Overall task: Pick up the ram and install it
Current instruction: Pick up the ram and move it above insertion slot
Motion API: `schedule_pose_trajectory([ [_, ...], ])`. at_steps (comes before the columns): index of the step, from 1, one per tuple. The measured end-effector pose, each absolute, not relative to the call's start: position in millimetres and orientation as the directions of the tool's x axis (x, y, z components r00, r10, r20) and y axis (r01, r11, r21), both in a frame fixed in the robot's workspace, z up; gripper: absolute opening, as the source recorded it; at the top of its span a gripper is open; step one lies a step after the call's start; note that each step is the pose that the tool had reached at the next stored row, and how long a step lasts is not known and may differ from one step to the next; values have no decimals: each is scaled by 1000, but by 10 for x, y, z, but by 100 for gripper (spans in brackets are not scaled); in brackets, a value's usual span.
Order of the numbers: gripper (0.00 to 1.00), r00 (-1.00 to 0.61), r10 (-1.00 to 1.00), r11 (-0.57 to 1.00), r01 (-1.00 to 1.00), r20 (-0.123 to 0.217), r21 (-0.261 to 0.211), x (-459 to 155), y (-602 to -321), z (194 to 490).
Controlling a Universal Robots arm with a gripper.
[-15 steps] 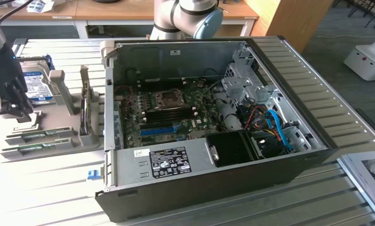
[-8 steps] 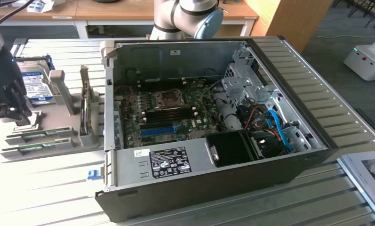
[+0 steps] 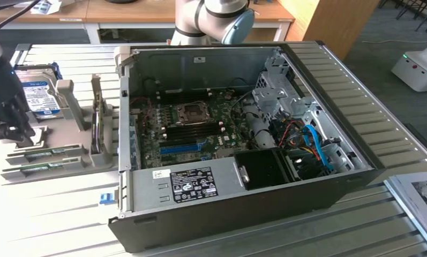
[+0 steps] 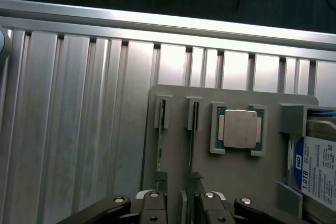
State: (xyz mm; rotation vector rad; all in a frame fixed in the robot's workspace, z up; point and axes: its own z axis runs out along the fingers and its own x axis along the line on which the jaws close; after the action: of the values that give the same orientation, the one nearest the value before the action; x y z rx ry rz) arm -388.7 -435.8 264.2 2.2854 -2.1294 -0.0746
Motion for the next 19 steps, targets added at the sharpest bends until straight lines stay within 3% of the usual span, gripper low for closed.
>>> schedule_pose_trajectory([
  [19, 30, 70, -997, -71, -996, -23, 45, -3888, -4456, 2634],
])
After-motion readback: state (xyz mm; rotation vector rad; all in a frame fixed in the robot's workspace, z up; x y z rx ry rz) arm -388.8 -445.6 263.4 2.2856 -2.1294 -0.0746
